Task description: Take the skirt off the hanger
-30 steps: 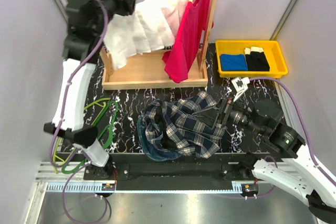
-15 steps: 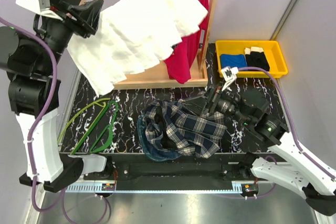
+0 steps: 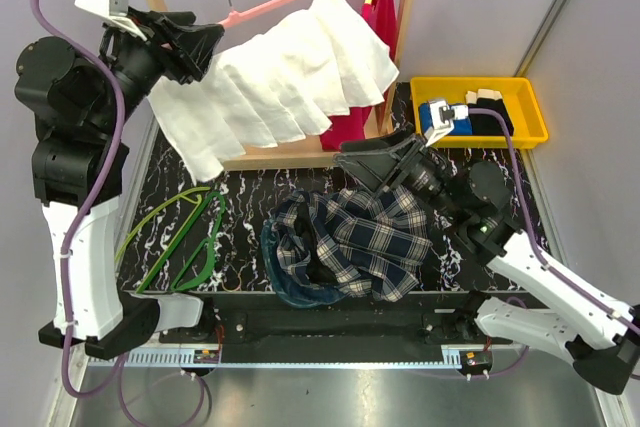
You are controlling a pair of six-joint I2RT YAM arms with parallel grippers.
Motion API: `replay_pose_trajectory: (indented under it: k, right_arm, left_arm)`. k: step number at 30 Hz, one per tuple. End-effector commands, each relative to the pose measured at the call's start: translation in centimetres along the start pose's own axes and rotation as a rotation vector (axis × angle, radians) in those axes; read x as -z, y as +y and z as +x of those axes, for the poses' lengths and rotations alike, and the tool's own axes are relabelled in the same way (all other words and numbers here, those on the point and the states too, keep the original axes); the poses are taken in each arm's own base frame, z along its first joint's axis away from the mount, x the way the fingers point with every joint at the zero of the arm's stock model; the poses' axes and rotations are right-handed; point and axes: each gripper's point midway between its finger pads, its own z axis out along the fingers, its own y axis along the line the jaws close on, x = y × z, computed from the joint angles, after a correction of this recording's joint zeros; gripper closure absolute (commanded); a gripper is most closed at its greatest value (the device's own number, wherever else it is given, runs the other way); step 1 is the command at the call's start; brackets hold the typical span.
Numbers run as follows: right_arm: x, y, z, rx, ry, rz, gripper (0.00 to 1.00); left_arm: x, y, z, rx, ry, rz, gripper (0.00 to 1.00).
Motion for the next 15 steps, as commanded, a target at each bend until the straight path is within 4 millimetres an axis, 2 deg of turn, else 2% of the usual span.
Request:
replay_pose_trajectory:
  k: [1, 4, 8, 12, 15]
  right_arm:
    - [-1.8, 0.5, -1.3, 0.0, -0.085, -0.066, 0.0]
    - [-3.6, -1.0, 0.3, -0.026, -0.04, -0.07, 0.0]
    - [-4.1, -1.8, 1.3, -0.069, -0.024, -0.079, 0.0]
    - [-4.5, -1.8, 1.2, -0.06, -0.03, -0.09, 0.0]
    - [-5.1, -1.0, 0.1, -0.033, -0.057, -0.112, 0.0]
  left_arm:
    - [1.3, -2.7, -4.6, 0.048, -0.139, 0.081, 1.0]
    - [1.7, -3.5, -5.0, 0.06, -0.145, 0.108, 1.0]
    - [2.1, -4.0, -5.4, 0.049, -0.146, 0.126, 1.0]
    - [2.4, -4.2, -5.0, 0.04, -0.133, 0.132, 1.0]
    - [2.6, -4.5, -4.1, 0.045, -0.111, 0.145, 1.0]
